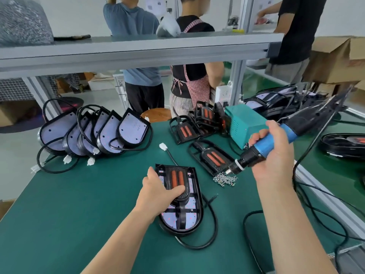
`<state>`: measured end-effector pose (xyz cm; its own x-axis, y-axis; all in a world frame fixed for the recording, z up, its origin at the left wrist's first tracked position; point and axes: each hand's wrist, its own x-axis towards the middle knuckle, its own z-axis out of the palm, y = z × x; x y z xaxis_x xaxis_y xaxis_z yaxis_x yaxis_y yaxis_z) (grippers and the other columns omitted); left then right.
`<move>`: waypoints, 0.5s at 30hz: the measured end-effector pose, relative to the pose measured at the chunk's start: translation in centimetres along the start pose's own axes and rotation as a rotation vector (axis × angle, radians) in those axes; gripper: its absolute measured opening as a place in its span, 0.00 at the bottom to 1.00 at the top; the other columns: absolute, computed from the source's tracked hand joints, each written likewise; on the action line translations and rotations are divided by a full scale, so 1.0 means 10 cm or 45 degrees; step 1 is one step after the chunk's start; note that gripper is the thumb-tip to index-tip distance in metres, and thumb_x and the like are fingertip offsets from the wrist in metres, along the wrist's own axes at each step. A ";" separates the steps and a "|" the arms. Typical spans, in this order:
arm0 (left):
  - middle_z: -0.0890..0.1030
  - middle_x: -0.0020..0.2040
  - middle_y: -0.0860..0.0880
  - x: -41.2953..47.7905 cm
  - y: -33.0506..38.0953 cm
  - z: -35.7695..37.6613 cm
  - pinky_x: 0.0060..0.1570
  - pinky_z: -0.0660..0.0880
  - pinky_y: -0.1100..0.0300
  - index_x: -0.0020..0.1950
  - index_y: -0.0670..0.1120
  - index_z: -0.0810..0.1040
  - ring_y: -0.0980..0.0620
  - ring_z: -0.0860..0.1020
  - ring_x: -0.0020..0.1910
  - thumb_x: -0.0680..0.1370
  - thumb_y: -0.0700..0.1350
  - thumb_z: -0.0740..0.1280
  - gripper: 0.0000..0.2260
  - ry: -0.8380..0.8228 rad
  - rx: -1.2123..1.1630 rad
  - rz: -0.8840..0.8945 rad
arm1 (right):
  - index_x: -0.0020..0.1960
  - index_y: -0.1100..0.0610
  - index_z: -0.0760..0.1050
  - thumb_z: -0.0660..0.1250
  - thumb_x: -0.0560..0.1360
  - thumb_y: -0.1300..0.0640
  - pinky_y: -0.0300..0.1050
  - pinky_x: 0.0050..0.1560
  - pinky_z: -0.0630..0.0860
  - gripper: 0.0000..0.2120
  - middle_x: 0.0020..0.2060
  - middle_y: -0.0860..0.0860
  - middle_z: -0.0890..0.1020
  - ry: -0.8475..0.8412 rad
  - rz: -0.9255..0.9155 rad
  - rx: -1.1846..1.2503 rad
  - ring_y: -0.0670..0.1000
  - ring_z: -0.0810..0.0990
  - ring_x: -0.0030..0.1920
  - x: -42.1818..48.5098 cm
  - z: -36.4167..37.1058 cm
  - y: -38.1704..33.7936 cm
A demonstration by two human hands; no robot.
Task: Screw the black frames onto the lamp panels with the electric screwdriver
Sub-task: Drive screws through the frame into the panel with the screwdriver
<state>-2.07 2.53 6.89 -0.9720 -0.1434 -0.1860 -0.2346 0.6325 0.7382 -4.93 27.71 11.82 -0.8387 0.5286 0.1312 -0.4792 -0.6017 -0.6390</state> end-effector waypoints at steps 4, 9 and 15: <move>0.66 0.66 0.47 -0.09 0.11 0.02 0.65 0.66 0.51 0.80 0.49 0.56 0.44 0.65 0.65 0.71 0.60 0.74 0.44 0.296 0.394 0.314 | 0.50 0.56 0.69 0.73 0.75 0.57 0.42 0.39 0.76 0.13 0.33 0.50 0.73 0.027 0.028 -0.015 0.50 0.74 0.32 0.00 -0.11 0.10; 0.77 0.51 0.54 -0.19 0.44 0.26 0.54 0.61 0.54 0.53 0.56 0.83 0.49 0.70 0.57 0.74 0.53 0.70 0.09 0.238 0.755 1.006 | 0.49 0.56 0.69 0.72 0.76 0.57 0.42 0.40 0.77 0.12 0.33 0.50 0.73 0.067 0.018 -0.051 0.50 0.74 0.31 0.03 -0.18 0.16; 0.80 0.53 0.43 -0.17 0.69 0.71 0.51 0.73 0.49 0.55 0.43 0.79 0.41 0.75 0.55 0.77 0.43 0.69 0.08 -0.516 1.209 1.052 | 0.47 0.56 0.71 0.72 0.76 0.58 0.41 0.37 0.76 0.09 0.32 0.50 0.73 0.141 0.033 -0.046 0.49 0.75 0.32 0.02 -0.25 0.16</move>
<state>-1.97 12.50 7.69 -0.7129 0.6705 -0.2053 0.6820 0.7311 0.0197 -5.24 28.36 8.89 -0.8161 0.5770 0.0309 -0.4462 -0.5954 -0.6681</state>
